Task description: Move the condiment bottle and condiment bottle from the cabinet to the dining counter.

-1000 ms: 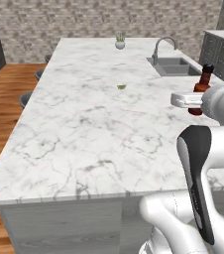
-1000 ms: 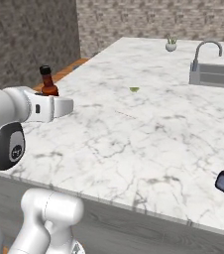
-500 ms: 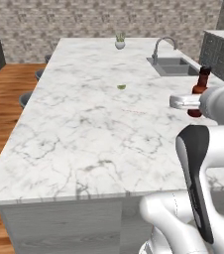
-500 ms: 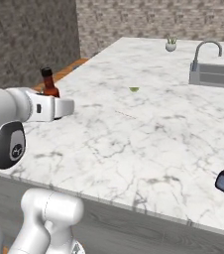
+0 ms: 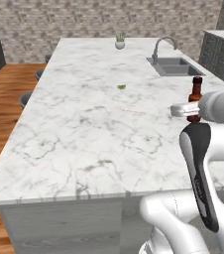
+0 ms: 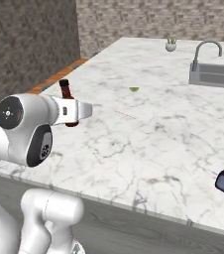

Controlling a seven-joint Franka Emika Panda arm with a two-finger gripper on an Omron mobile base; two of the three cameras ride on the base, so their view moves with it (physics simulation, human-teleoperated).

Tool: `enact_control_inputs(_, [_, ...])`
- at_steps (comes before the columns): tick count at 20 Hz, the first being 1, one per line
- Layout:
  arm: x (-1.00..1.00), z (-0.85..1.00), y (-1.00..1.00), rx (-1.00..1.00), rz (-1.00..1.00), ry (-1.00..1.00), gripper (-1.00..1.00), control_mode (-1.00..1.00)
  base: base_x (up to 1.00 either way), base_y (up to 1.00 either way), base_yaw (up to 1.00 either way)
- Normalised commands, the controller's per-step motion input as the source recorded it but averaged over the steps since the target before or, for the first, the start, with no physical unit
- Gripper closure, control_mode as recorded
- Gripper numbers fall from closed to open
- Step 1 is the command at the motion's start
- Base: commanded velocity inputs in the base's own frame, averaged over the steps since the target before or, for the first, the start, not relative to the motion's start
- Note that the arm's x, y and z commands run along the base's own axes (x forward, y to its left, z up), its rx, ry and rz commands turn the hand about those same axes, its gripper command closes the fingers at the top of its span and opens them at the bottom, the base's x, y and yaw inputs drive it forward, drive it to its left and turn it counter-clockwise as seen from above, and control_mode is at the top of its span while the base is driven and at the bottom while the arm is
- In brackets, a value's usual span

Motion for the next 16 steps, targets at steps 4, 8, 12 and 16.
enact_control_inputs(4, [0.58,-0.53,-0.66,-0.09,0.15,0.1,1.0,-1.0,0.0,0.0,0.0])
enact_control_inputs(8, [0.55,-0.52,-0.63,-0.14,0.16,0.13,1.0,-1.0,0.0,0.0,0.0])
enact_control_inputs(12, [0.37,-0.54,-0.63,-0.18,0.15,0.13,1.0,-1.0,0.0,0.0,0.0])
enact_control_inputs(16, [0.18,-0.62,-0.58,-0.17,0.14,0.09,1.0,-1.0,0.0,0.0,0.0])
